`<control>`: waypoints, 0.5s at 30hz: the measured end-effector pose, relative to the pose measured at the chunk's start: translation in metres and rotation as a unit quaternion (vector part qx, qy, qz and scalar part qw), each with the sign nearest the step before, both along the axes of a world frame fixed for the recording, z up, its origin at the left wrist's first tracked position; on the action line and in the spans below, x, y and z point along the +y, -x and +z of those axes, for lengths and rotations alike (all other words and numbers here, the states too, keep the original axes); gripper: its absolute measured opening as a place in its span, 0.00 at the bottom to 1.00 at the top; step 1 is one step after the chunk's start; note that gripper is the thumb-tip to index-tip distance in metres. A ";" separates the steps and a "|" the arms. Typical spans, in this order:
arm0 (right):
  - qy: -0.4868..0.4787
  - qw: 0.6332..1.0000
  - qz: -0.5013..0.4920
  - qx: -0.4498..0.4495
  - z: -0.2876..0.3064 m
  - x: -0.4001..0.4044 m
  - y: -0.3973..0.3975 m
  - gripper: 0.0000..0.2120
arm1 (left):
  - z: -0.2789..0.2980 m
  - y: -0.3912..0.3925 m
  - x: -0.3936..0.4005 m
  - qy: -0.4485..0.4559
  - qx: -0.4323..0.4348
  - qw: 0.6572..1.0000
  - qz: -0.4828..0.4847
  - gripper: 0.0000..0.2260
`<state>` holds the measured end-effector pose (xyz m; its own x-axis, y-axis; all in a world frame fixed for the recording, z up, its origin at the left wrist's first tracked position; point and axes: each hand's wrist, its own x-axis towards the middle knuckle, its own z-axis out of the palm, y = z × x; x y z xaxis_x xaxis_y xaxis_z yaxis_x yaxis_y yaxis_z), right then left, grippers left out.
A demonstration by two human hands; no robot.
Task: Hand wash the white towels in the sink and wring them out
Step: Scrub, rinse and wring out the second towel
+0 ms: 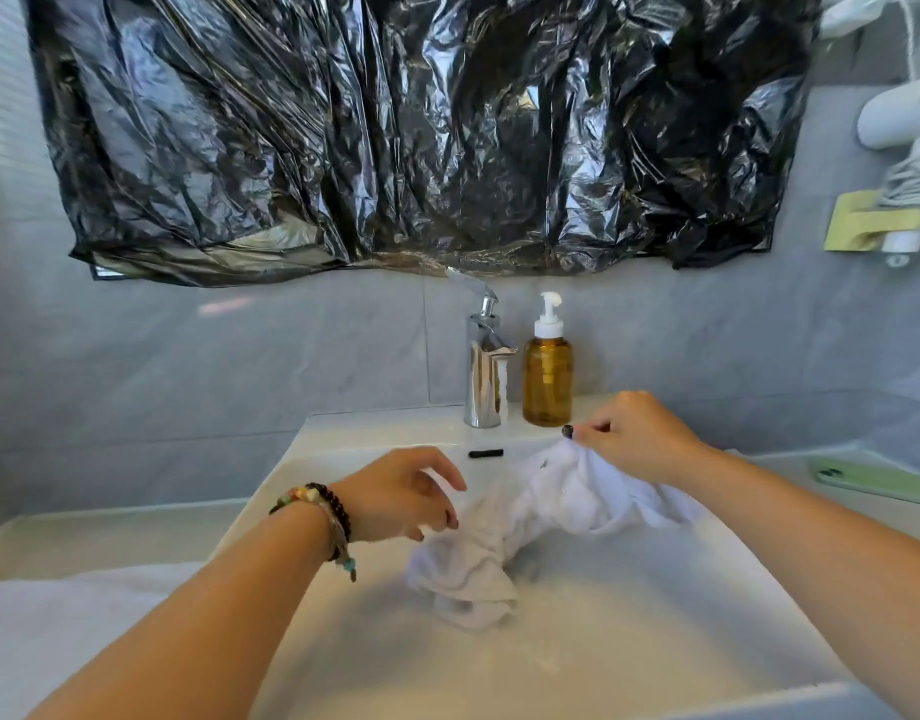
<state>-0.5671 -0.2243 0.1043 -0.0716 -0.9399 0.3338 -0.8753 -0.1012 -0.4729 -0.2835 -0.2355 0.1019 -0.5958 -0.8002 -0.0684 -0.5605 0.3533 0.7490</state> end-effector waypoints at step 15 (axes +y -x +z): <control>-0.041 0.988 0.071 0.129 -0.033 0.025 -0.059 0.19 | -0.021 0.026 -0.012 0.169 0.113 0.972 0.115 0.16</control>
<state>-0.5079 -0.1994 0.0716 0.1399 -0.9592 0.2458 -0.9477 -0.2016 -0.2475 -0.3093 -0.2477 0.0805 -0.3667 -0.8684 0.3339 -0.4879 0.4851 0.7257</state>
